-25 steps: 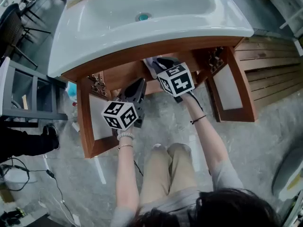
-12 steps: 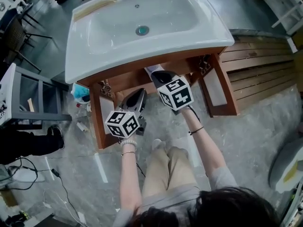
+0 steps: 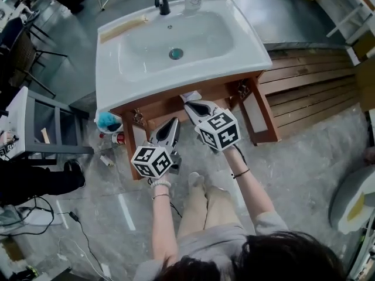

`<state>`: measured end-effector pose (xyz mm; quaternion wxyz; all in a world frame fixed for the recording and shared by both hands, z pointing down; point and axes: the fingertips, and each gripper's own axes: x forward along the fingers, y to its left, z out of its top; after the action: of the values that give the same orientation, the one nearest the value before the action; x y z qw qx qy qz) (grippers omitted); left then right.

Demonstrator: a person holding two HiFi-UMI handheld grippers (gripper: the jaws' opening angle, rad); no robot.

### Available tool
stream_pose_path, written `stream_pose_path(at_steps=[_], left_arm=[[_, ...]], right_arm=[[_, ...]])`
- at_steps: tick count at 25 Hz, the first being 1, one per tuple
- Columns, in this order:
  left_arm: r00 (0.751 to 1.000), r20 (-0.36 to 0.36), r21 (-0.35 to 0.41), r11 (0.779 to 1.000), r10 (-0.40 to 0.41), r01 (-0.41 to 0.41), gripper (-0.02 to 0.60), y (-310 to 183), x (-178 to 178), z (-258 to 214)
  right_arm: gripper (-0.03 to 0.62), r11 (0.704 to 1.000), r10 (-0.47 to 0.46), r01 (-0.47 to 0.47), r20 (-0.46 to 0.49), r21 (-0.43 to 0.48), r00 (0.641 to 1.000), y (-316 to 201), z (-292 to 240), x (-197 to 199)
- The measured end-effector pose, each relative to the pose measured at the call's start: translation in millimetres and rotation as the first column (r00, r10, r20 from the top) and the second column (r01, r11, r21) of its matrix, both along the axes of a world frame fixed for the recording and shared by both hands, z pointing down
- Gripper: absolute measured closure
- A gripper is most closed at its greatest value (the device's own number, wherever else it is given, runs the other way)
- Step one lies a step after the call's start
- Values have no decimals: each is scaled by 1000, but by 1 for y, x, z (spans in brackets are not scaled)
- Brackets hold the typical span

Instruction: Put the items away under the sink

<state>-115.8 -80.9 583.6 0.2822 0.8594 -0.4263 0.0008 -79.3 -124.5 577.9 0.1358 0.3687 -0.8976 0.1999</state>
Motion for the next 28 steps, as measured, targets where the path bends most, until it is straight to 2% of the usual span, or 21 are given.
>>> stream_pose_path(at_steps=[11,23,28], left_arm=[[996,2,-23,996,85,-85,583,16,13,-33],[997,0,-7,997,79,-79,584,15,7,-59],[997,-11,-3,997,83,-83,584,19,5,-84]], right_arm=[[579,1000,12,-11,28,-19,1000,20,-33,7],[579,999,39,-38,57,-17,998,22,-59,10],[579,998,58,-56,76,-28,995,25,-83,10]])
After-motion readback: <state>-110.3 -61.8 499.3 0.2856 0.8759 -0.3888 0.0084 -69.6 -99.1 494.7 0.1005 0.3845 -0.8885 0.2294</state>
